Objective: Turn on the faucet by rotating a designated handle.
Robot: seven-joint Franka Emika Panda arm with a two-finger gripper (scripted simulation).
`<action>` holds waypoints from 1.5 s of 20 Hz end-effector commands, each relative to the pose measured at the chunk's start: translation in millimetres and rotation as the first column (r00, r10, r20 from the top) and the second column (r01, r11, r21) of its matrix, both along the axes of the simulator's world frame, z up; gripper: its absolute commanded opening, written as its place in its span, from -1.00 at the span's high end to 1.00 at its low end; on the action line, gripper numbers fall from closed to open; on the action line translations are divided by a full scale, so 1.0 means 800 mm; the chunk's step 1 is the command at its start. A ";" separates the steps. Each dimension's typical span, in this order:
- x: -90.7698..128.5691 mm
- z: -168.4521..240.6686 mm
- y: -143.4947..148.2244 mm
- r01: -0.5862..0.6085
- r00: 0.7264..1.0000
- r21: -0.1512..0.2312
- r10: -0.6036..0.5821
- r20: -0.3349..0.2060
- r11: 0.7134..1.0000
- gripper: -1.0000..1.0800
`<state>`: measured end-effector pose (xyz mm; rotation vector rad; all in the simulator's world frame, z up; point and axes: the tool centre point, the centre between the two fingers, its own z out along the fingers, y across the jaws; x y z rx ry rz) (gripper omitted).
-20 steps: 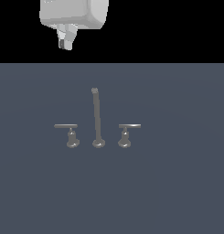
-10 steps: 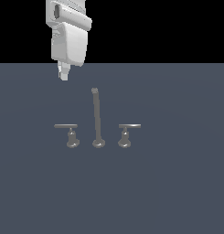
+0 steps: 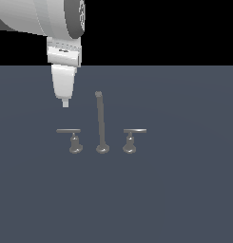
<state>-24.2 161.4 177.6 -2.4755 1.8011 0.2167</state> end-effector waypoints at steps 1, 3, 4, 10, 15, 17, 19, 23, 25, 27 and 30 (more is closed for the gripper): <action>0.005 -0.024 0.005 0.068 0.998 -0.028 -0.068 0.002 0.997 1.00; 0.009 -0.041 0.008 0.119 0.993 -0.050 -0.118 0.007 0.992 1.00; 0.011 -0.049 0.009 0.142 0.990 -0.061 -0.141 0.011 0.988 1.00; 0.018 -0.086 0.014 0.249 0.968 -0.109 -0.246 0.039 0.962 1.00; 0.021 -0.103 0.015 0.302 0.953 -0.132 -0.296 0.061 0.944 1.00; 0.022 -0.107 0.015 0.314 0.949 -0.137 -0.307 0.066 0.939 1.00; 0.022 -0.110 0.015 0.321 0.947 -0.140 -0.314 0.070 0.937 1.00; 0.022 -0.111 0.016 0.323 0.946 -0.141 -0.316 0.071 0.936 1.00; 0.022 -0.111 0.016 0.322 0.946 -0.141 -0.315 0.070 0.936 1.00; 0.014 -0.111 0.021 0.322 0.946 -0.141 -0.315 0.070 0.936 1.00; 0.002 -0.111 0.028 0.323 0.946 -0.141 -0.316 0.071 0.936 1.00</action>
